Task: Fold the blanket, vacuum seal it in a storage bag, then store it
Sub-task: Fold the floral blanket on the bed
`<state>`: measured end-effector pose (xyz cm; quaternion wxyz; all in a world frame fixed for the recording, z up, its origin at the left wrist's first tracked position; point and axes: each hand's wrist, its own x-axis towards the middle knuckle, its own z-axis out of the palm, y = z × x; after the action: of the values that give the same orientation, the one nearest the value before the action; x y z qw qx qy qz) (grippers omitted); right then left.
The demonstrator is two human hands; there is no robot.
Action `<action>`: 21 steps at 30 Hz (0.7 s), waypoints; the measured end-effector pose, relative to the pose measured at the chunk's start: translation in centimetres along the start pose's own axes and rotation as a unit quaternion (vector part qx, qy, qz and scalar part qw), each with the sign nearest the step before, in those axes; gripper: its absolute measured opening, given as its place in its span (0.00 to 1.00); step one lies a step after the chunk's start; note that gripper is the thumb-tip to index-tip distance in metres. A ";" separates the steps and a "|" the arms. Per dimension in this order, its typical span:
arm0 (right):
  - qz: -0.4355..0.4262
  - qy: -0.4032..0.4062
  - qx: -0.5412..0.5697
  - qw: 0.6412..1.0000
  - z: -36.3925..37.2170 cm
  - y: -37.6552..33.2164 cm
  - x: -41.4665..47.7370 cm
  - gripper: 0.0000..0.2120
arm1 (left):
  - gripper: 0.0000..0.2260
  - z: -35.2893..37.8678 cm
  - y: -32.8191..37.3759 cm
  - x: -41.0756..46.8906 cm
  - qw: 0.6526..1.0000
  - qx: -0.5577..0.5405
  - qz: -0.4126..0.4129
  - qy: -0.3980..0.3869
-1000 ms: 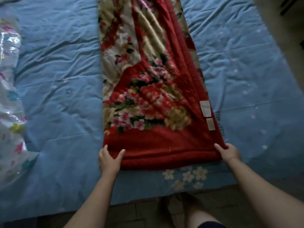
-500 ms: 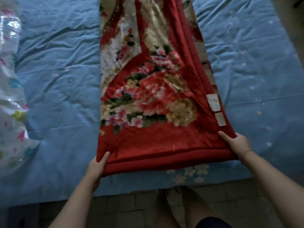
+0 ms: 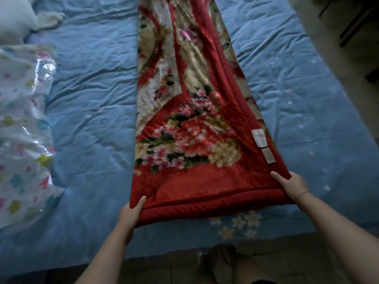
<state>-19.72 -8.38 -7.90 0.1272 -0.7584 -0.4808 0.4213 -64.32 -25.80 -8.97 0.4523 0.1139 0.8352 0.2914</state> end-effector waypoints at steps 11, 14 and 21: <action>-0.052 -0.019 0.108 0.993 -4.4 -1.6 -7.7 0.23 | 0.19 -3.4 0.7 -9.1 0.996 -0.022 0.088 0.018; -0.049 -0.018 0.090 0.995 -4.9 1.6 -10.1 0.19 | 0.21 -3.4 -1.9 -12.8 0.996 0.009 0.092 0.019; -0.033 -0.053 0.046 0.997 -7.8 8.7 -16.7 0.18 | 0.25 -2.3 -9.7 -20.1 0.997 0.056 0.057 0.005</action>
<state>-11.42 -25.13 0.28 0.1499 -0.7117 -0.4921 0.4783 -54.19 -43.61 0.11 0.4241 0.1849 0.8443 0.2703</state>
